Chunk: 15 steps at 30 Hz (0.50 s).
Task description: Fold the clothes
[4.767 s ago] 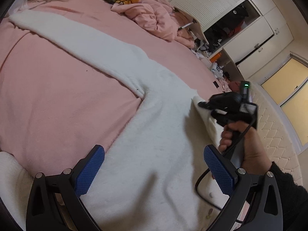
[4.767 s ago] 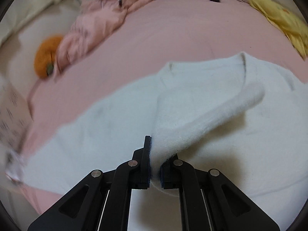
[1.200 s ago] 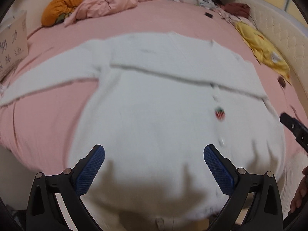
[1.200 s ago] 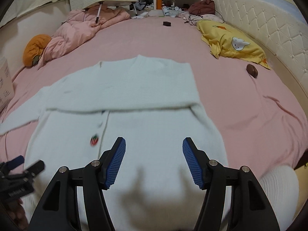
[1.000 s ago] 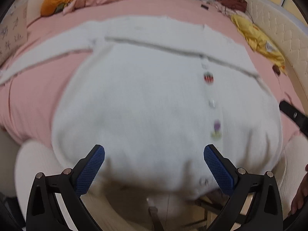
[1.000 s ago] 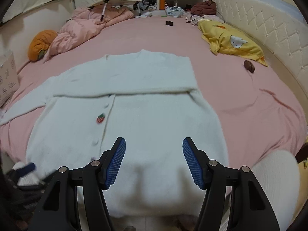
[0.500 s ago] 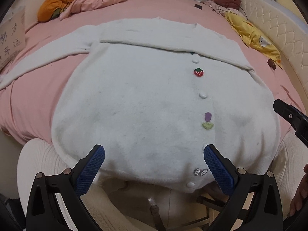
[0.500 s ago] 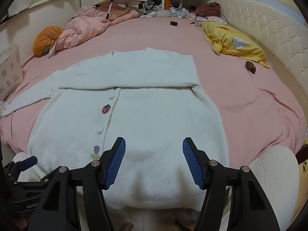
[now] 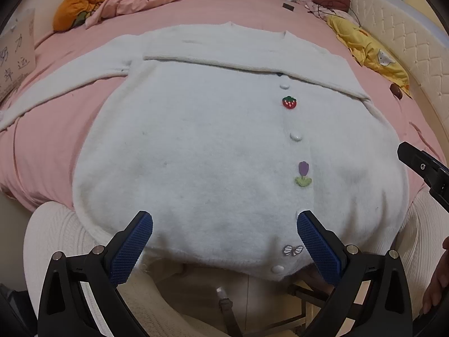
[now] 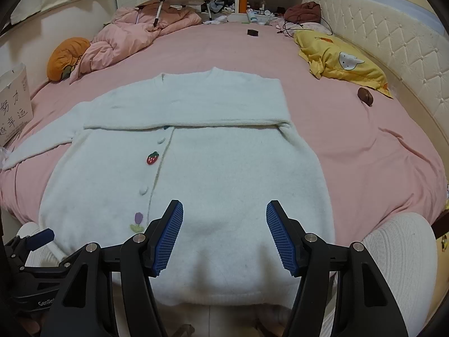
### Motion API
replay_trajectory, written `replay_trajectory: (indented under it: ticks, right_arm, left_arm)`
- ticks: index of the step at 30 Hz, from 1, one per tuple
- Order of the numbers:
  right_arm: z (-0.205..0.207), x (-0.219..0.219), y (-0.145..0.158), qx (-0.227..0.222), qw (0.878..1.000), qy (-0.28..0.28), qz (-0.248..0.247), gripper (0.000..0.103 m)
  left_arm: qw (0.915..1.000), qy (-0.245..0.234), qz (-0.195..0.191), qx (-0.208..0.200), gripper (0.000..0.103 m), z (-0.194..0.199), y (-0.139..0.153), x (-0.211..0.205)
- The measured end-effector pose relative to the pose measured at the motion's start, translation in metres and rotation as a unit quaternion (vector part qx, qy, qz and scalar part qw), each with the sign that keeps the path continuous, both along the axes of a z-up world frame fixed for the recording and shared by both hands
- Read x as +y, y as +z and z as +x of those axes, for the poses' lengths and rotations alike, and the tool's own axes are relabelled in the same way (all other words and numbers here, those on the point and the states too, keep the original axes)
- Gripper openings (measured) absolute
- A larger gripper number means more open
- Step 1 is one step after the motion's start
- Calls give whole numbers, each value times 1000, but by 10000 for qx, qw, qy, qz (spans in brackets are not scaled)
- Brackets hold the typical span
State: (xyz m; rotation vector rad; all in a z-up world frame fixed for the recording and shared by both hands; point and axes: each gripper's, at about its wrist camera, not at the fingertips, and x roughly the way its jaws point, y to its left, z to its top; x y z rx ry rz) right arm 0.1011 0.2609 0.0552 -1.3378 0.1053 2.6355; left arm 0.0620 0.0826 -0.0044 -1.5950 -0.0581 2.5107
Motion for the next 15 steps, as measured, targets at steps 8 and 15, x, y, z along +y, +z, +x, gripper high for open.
replay_trajectory:
  ticks: [8,15]
  right_arm:
    - [-2,0,-5,-39,10000,19,-55,63]
    - [-5,-2,-9,16,9999,144,-75,63]
  left_arm:
    - [9998,71,166,-129,103,-4,-4,-4]
    - [9962,401,730,-271,103,-14,-4,-30]
